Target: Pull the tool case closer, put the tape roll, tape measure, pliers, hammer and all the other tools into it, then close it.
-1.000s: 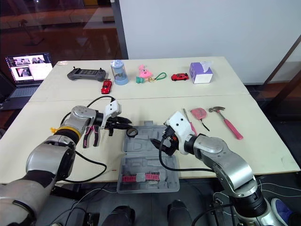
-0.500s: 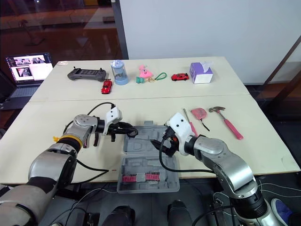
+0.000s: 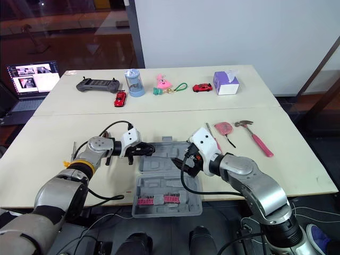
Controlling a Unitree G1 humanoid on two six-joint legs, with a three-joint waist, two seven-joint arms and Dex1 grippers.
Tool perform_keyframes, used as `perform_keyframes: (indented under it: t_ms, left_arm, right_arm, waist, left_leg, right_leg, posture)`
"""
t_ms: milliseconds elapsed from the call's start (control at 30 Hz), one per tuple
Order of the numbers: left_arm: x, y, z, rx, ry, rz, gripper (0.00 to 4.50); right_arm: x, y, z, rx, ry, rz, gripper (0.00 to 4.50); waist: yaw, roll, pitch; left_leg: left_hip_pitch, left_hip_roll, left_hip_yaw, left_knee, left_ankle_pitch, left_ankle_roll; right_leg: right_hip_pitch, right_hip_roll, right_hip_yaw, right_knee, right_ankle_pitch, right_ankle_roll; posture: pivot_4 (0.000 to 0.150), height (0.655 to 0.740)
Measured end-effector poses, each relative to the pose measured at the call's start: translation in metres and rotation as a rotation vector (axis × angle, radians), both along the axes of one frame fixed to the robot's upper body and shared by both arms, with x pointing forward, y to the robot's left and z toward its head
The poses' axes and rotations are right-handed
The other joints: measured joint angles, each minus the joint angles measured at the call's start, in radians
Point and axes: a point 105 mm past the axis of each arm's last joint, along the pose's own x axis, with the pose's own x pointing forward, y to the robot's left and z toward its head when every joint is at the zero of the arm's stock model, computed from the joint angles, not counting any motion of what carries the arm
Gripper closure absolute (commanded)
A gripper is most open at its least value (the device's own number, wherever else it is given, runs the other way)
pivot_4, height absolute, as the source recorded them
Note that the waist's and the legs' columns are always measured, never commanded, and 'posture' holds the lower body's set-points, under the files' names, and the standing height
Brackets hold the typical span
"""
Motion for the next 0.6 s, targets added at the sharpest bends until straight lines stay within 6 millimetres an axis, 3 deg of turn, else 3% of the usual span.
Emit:
perform_keyframes:
  t_ms: [233, 400, 467, 600]
  left_arm:
    - [0.003, -0.001, 0.010, -0.024, 0.052, -0.007, 3.40]
    - [0.008, -0.001, 0.034, -0.076, 0.045, -0.041, 3.40]
    - [0.010, 0.008, 0.046, -0.107, 0.043, -0.037, 3.40]
    - [0.007, 0.045, 0.077, -0.144, 0.027, -0.010, 3.40]
  right_arm:
    - [0.002, -0.007, 0.003, -0.005, -0.007, -0.014, 0.00]
    - [0.006, -0.015, 0.005, 0.001, -0.008, -0.027, 0.00]
    - [0.009, -0.022, 0.006, -0.003, -0.014, -0.041, 0.00]
    - [0.005, -0.048, 0.002, -0.032, -0.004, -0.093, 0.00]
  waist:
    - [0.000, 0.000, 0.000]
    - [-0.001, -0.001, 0.000]
    - [-0.001, -0.001, 0.000]
    - [-0.004, 0.000, 0.000]
  left_leg:
    - [-0.001, 0.000, 0.000, 0.000, 0.000, 0.000]
    - [-0.003, 0.000, 0.000, 0.000, 0.000, 0.000]
    - [-0.003, 0.000, 0.000, 0.000, 0.000, 0.000]
    - [-0.004, 0.000, 0.000, 0.000, 0.000, 0.000]
  right_leg:
    - [-0.001, 0.000, 0.000, 0.000, 0.000, 0.000]
    - [-0.002, 0.000, 0.000, 0.000, 0.000, 0.000]
    - [-0.002, 0.000, 0.000, 0.000, 0.000, 0.000]
    - [-0.003, 0.000, 0.000, 0.000, 0.000, 0.000]
  posture:
    - [0.150, 0.7400]
    - [0.150, 0.7400]
    - [0.150, 0.7400]
    - [0.150, 0.7400]
